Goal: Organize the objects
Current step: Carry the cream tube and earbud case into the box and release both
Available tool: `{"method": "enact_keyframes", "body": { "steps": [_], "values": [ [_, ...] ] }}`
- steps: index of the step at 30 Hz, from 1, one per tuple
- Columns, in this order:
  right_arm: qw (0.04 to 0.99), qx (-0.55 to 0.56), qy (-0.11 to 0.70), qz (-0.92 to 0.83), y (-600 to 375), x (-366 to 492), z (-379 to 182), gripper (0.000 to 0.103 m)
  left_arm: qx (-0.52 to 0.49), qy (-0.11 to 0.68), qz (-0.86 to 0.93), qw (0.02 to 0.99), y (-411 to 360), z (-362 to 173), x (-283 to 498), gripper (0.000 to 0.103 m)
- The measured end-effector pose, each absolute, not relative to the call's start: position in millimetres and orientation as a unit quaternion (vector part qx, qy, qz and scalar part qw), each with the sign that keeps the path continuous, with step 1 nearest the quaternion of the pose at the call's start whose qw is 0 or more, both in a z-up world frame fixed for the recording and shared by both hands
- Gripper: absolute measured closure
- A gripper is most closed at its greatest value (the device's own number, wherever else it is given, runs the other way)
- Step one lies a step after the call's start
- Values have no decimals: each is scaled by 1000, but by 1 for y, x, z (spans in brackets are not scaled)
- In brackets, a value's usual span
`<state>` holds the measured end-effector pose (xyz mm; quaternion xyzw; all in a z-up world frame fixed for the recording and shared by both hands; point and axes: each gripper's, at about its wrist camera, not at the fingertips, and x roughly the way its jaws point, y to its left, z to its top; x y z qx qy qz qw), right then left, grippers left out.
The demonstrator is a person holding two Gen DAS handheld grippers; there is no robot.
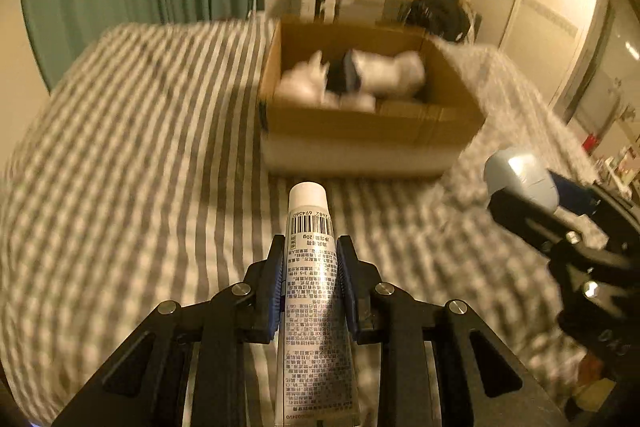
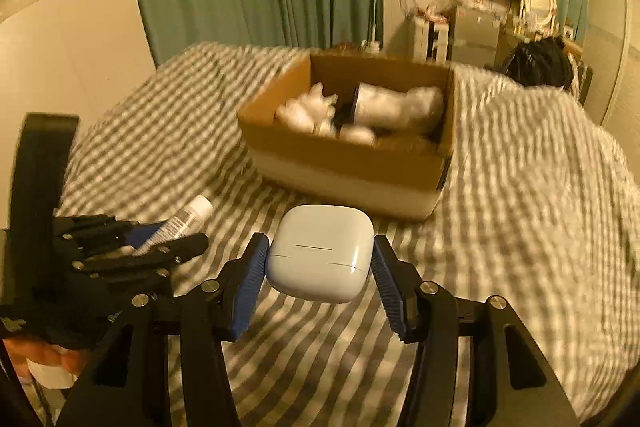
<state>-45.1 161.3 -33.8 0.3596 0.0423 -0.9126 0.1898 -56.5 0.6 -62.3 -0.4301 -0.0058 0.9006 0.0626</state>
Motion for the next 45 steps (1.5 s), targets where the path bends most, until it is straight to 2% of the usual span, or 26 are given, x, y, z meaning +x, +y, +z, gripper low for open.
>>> {"method": "enact_keyframes", "body": {
  "steps": [8, 17, 22, 29, 34, 40, 41, 43, 45],
  "values": [
    [174, 295, 55, -938, 164, -81, 31, 51, -367, -2, 926, 86, 14, 4, -111, 78],
    [164, 249, 59, -953, 162, -149, 73, 51, -321, 14, 943, 86, 25, 29, -189, 78],
    [154, 259, 54, -952, 162, -204, 62, 51, -321, 29, 943, 81, 25, 13, -235, 78],
    [142, 314, 54, -937, 167, -273, 13, 51, -379, 20, 921, 92, 16, -44, -284, 78],
    [142, 352, 41, -924, 174, -291, -22, 51, -406, 24, 908, 100, 20, -66, -287, 78],
    [135, 357, 34, -924, 183, -296, -32, 50, -397, 21, 911, 108, 26, -66, -280, 78],
    [138, 352, 31, -925, 185, -293, -31, 49, -396, 22, 911, 111, 26, -67, -277, 76],
    [142, 341, 23, -929, 188, -287, -28, 36, -392, 26, 913, 111, 29, -66, -275, 75],
    [147, 336, 17, -930, 189, -283, -27, 36, -388, 32, 914, 110, 32, -64, -274, 71]
  ]
}}
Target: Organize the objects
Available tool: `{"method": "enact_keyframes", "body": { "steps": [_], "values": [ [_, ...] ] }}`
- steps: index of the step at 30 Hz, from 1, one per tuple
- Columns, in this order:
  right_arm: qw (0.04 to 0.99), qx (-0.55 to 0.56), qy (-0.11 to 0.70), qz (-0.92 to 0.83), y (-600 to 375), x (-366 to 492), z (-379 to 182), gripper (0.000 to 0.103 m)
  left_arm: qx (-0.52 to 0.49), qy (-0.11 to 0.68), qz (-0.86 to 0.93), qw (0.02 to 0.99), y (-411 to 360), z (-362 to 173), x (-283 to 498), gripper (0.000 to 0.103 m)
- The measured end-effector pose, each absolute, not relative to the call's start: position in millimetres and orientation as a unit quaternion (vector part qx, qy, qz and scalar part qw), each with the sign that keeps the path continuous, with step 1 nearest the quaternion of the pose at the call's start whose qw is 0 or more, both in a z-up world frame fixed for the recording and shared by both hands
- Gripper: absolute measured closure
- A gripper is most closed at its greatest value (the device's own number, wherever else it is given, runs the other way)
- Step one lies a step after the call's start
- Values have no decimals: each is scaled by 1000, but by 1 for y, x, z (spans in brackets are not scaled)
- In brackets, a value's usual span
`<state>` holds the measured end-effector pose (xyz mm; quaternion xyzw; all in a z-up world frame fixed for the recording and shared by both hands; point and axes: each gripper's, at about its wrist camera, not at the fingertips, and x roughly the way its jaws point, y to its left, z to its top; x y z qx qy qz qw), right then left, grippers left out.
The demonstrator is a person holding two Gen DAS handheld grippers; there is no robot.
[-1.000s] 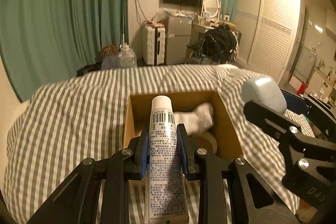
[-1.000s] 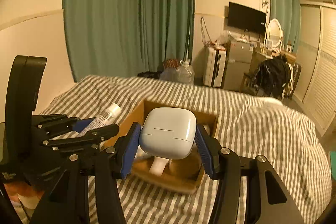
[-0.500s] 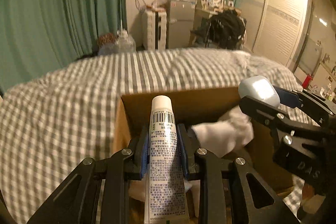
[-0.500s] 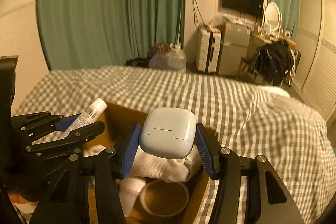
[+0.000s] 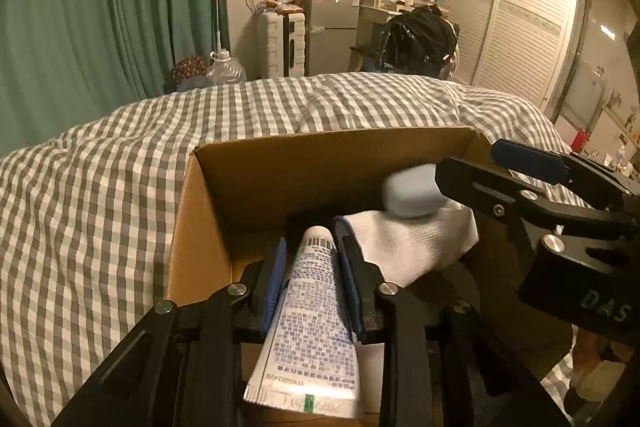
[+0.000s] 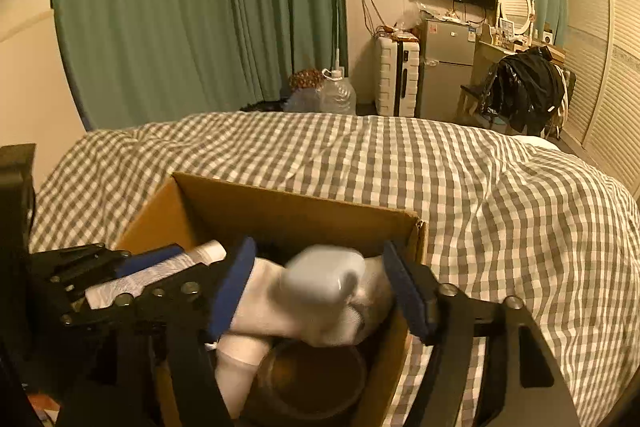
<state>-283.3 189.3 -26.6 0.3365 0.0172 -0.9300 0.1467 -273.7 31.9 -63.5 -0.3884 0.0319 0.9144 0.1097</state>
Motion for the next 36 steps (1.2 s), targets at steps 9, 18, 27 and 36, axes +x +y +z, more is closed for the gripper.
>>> {"method": "enact_keyframes", "body": {
  "steps": [9, 18, 27, 36],
  "values": [
    [127, 311, 35, -941, 186, -258, -7, 30, -364, 18, 927, 88, 19, -38, -248, 29],
    [112, 259, 42, -959, 194, -197, 59, 25, -294, 12, 951, 92, 16, 40, -191, 10],
    [90, 173, 33, -980, 207, -119, 147, 8, -204, 25, 975, 87, 10, 124, -120, 1],
    [77, 128, 29, -988, 216, -61, 168, 2, -156, 34, 985, 67, 6, 138, -76, 0]
  ]
}}
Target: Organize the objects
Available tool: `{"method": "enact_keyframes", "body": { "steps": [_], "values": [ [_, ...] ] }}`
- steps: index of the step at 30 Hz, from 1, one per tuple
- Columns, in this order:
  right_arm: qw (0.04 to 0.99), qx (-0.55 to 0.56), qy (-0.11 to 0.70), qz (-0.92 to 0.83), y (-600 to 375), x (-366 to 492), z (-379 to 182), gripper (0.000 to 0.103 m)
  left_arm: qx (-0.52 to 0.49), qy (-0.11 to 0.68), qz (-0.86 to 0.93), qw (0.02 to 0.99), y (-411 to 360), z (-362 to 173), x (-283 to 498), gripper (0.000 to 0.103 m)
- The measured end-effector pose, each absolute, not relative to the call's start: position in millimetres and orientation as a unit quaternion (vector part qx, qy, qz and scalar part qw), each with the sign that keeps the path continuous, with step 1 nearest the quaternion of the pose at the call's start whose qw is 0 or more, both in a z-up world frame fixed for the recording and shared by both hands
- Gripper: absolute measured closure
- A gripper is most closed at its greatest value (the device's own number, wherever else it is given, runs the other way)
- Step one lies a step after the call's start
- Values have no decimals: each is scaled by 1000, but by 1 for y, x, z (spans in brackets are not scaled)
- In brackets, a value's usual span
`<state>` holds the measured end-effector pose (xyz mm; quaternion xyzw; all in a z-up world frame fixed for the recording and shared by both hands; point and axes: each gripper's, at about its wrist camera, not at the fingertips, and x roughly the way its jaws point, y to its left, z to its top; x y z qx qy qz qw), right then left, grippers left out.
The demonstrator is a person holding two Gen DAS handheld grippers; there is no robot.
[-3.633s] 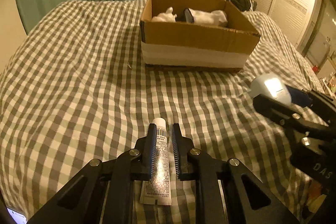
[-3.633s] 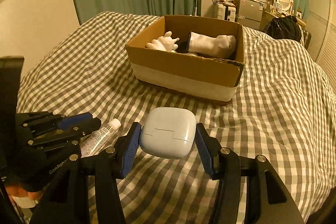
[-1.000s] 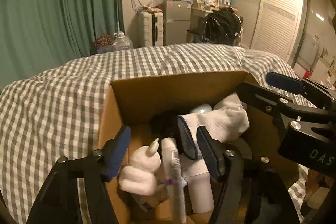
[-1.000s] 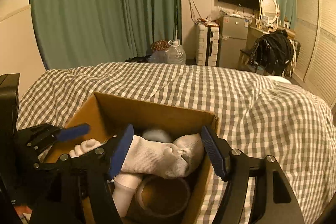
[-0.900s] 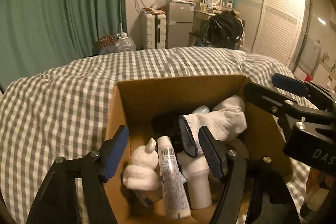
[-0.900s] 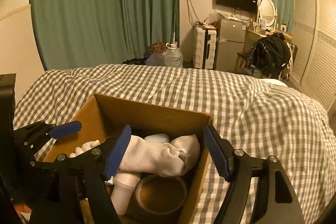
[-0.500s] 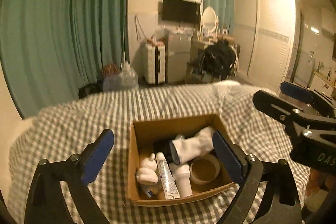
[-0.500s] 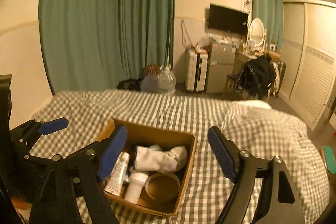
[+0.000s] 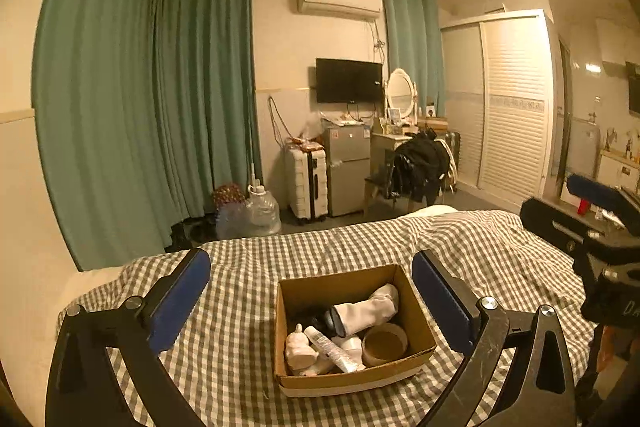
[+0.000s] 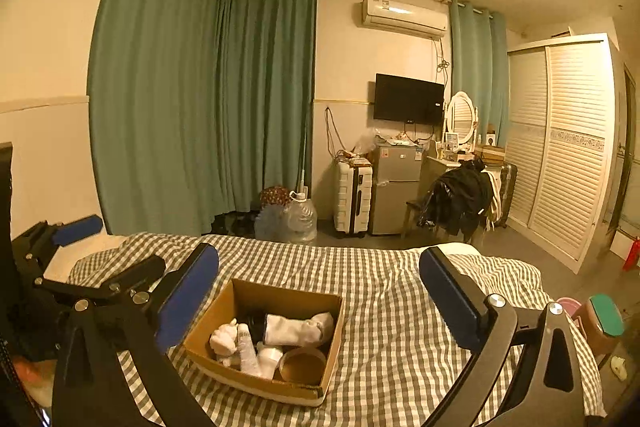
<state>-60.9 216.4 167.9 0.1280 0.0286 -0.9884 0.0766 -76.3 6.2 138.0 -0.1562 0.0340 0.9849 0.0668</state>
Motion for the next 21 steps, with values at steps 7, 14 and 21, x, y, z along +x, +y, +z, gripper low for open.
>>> {"method": "enact_keyframes", "body": {
  "steps": [7, 14, 21],
  "values": [
    [70, 126, 32, -989, 209, -48, 133, 2, -136, 32, 990, 35, 0, 110, -62, 0],
    [49, 130, 37, -990, 208, -57, 77, 2, -146, 18, 989, 5, -9, 60, -54, 0],
    [13, 123, 49, -991, 213, -60, 26, 2, -190, 10, 982, -6, -18, 12, -59, 0]
  ]
}}
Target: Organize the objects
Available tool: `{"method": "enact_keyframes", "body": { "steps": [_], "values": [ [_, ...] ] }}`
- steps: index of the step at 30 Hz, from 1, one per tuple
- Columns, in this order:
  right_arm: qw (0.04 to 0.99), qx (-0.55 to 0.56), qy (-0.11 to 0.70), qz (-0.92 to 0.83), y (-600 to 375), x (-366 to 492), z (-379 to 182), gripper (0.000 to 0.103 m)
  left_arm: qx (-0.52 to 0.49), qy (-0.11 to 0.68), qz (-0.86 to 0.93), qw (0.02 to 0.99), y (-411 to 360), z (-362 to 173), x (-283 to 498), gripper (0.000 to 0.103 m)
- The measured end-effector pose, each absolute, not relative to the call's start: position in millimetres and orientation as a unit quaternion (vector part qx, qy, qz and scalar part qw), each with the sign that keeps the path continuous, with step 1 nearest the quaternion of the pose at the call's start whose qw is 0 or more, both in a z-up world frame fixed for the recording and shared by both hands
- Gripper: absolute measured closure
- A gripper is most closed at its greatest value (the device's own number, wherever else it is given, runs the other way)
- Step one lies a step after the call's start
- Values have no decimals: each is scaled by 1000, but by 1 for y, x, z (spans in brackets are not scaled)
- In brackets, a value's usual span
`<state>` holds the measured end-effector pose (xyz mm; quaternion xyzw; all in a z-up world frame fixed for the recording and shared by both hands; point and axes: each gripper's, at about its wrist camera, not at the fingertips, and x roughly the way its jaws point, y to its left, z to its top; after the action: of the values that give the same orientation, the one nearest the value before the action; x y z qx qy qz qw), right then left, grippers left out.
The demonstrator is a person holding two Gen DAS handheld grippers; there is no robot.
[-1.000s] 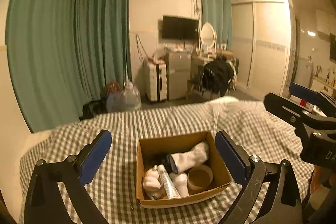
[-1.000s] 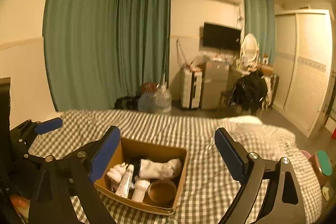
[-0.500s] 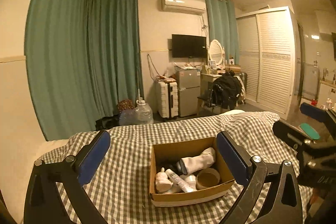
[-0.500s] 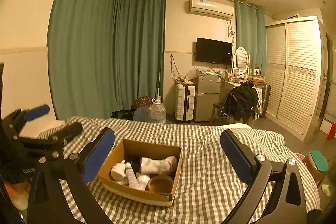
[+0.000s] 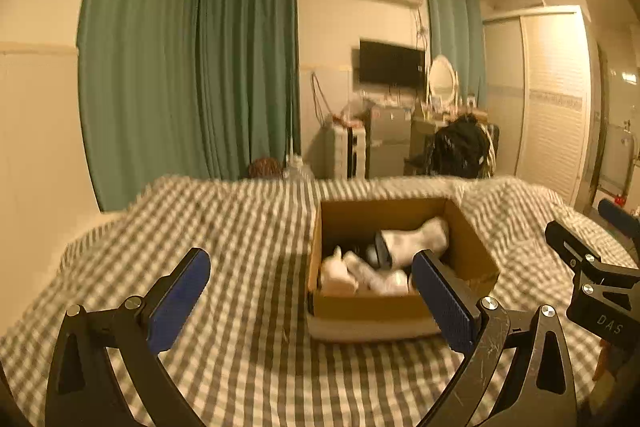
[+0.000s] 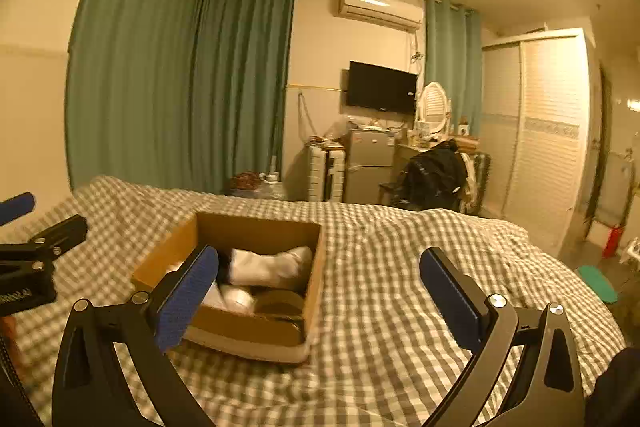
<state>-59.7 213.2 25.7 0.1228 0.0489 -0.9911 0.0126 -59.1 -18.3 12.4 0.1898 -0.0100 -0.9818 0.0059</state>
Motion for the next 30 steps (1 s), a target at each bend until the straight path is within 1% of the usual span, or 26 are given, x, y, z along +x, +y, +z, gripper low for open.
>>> {"method": "enact_keyframes", "body": {
  "steps": [2, 13, 30],
  "values": [
    [16, 127, 63, -990, 212, -63, 19, 2, 194, -17, -981, 7, -16, 10, -60, 0],
    [23, 138, 49, -989, 217, -64, 15, 2, 198, -34, -980, 4, -9, 6, -58, 0],
    [24, 143, 58, -988, 211, -65, 11, 2, 201, -33, -979, 3, -9, 3, -61, 0]
  ]
}}
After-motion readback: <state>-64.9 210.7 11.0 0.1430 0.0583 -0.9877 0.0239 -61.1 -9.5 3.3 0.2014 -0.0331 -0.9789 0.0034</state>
